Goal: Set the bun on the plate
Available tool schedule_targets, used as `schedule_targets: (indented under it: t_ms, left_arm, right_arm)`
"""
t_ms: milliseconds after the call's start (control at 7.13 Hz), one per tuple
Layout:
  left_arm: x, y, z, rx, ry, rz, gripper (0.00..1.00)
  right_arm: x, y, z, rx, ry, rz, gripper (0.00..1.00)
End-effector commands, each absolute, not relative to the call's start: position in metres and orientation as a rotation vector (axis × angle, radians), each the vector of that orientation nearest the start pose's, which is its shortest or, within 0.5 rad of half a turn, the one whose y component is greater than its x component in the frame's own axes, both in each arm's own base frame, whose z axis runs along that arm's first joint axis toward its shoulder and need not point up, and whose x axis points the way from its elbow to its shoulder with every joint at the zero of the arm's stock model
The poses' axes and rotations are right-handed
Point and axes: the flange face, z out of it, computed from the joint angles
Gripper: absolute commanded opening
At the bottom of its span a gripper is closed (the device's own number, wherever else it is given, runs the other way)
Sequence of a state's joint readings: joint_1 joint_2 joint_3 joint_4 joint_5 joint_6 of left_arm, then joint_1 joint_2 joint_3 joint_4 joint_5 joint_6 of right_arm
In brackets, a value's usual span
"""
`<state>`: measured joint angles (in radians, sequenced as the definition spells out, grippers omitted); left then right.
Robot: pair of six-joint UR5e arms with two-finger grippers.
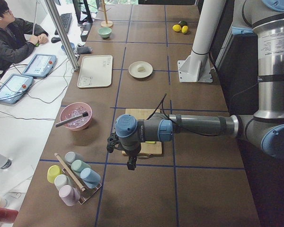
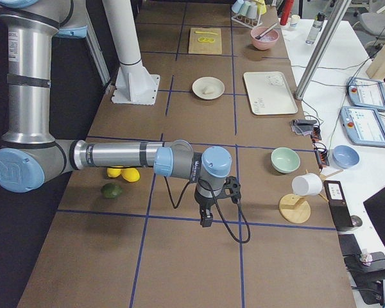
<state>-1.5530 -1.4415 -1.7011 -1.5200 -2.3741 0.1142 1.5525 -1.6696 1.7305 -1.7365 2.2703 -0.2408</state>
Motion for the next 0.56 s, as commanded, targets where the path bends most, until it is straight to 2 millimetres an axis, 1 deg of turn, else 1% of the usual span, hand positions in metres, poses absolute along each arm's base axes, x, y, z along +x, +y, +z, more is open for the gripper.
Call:
schedule_targets:
  t_ms: [0,421]
  left_arm:
    - [-0.0626,-0.4297,0.6688,-0.024,0.802,0.077,1.00]
    - [-0.0625,-0.4280,0.6714,-0.031,0.803,0.070,1.00]
  right_arm:
    - [0.0610,-0.4426,0.6446,-0.017,-0.706,-0.213,1.00]
    - [0.0611,-0.4406,0.6452,-0.018,-0.707,-0.212,1.00]
